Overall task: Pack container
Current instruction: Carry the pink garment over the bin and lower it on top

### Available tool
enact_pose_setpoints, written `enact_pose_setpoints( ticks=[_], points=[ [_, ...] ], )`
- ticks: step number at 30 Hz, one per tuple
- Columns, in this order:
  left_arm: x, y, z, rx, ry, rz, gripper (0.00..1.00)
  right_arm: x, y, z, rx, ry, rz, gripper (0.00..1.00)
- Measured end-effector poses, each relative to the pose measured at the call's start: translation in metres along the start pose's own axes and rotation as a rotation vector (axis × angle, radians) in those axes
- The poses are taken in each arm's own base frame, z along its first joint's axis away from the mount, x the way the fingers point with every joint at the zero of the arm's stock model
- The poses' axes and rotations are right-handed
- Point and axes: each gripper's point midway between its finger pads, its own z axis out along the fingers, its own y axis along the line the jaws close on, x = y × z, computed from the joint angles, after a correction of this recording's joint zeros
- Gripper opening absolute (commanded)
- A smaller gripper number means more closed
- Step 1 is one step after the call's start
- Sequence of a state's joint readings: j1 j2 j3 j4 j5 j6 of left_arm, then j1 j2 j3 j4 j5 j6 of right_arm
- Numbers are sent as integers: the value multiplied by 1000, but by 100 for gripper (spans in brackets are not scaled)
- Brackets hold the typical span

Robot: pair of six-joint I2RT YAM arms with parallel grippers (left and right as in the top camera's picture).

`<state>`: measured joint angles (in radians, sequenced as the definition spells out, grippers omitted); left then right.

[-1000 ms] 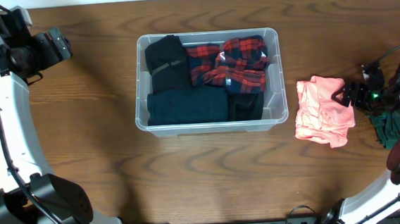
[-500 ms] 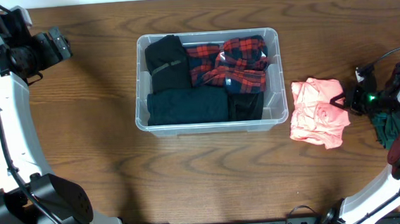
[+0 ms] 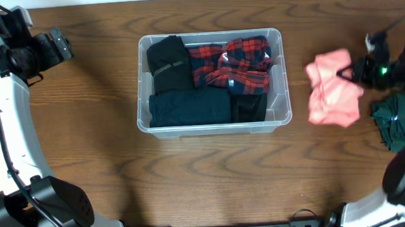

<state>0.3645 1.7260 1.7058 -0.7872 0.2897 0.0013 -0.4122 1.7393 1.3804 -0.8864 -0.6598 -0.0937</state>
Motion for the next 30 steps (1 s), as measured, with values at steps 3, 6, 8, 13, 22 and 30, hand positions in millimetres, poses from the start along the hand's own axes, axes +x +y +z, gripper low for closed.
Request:
enact_pose_setpoints(
  ticks=[3, 6, 8, 13, 22, 30],
  points=[
    [0, 0, 0, 0, 0, 0, 98, -19, 45, -24, -12, -93, -63, 1],
    [0, 0, 0, 0, 0, 0, 98, -27, 86, -42, -19, -166, -107, 1],
    [0, 0, 0, 0, 0, 0, 98, -31, 111, -51, -28, -215, -131, 1],
    [0, 0, 0, 0, 0, 0, 98, -42, 170, -73, -80, -354, -197, 1],
    [0, 0, 0, 0, 0, 0, 98, -50, 261, -77, -228, -491, -234, 1],
    [0, 0, 0, 0, 0, 0, 98, -53, 316, -28, -343, -494, -182, 1]
  ],
)
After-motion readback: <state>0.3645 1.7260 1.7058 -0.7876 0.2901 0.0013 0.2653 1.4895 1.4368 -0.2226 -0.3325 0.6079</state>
